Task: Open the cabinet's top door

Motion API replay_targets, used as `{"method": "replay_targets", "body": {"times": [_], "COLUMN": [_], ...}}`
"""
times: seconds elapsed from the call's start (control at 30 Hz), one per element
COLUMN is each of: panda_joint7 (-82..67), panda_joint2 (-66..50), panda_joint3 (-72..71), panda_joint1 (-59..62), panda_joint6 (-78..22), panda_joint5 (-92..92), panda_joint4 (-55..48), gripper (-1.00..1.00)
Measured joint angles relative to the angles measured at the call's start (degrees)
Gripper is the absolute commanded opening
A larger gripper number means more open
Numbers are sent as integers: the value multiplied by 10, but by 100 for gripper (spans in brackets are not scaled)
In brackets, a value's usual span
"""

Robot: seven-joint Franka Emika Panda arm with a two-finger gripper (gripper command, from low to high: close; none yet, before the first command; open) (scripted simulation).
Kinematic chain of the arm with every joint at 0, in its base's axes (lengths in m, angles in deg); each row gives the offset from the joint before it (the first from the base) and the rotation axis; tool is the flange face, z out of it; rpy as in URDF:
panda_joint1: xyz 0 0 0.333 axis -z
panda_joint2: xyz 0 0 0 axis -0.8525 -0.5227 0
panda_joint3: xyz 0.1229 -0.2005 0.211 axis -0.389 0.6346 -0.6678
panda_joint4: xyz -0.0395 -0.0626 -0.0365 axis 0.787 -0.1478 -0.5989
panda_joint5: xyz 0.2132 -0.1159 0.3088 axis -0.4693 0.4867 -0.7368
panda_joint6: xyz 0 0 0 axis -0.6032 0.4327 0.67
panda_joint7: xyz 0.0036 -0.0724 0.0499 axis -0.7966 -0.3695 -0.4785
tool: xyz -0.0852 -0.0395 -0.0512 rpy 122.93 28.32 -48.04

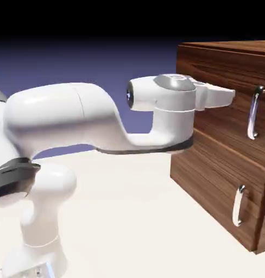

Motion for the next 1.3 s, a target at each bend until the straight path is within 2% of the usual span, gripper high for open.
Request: {"method": "replay_targets", "body": {"times": [0.27,0.33,0.47,0.5,0.57,0.87,1.3], "panda_joint7": [136,143,138,137,137,245,247], "panda_joint2": [31,33,23,20,20,-61,-64], "panda_joint3": [91,95,141,152,152,37,-194], "panda_joint1": [-84,-89,-172,-191,-191,-5,265], "panda_joint6": [-7,-8,-7,-7,-7,-94,-194], "panda_joint5": [199,210,210,210,210,204,70], "panda_joint4": [-50,-52,-124,-141,-141,18,216], "gripper": [0,0,0,-100,-100,-100,-100]}}
